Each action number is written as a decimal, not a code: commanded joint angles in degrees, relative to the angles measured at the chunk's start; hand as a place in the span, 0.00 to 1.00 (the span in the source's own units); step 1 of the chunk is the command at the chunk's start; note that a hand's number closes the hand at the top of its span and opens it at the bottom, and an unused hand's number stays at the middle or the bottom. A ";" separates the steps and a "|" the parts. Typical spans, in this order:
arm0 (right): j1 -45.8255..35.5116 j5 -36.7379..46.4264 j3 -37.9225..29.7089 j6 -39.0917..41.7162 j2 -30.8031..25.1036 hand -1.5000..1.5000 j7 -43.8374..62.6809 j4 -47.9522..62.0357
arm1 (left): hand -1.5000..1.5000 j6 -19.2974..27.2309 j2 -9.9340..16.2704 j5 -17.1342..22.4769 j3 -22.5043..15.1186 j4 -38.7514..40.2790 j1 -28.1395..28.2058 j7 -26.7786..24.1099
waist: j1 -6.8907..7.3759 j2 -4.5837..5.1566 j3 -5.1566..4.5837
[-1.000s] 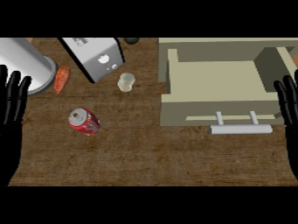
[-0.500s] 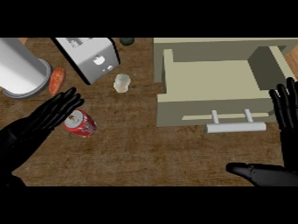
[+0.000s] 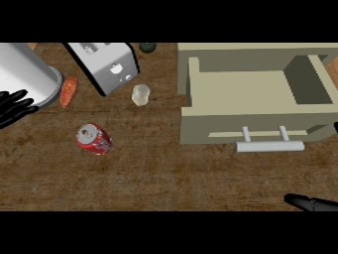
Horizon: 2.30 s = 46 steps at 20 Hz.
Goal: Pick up the can, place it into the drawer and close the drawer
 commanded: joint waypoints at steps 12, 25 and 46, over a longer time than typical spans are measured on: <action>8.44 -10.53 -10.60 9.82 -3.05 0.00 -2.84 -1.92 | 0.00 -6.76 8.66 17.11 -2.40 20.72 -9.74 10.97 | 0.39 -0.17 0.05; 14.27 -20.53 -20.82 18.14 -4.51 0.00 -3.75 -2.67 | 0.00 -0.87 6.49 29.30 -8.99 19.25 -13.29 23.20 | 0.59 -0.31 0.05; 10.85 -20.67 -26.41 23.54 -3.16 0.00 -2.37 0.58 | 0.00 2.08 -16.77 -11.59 -5.00 25.58 -12.44 8.52 | 0.83 -0.16 0.02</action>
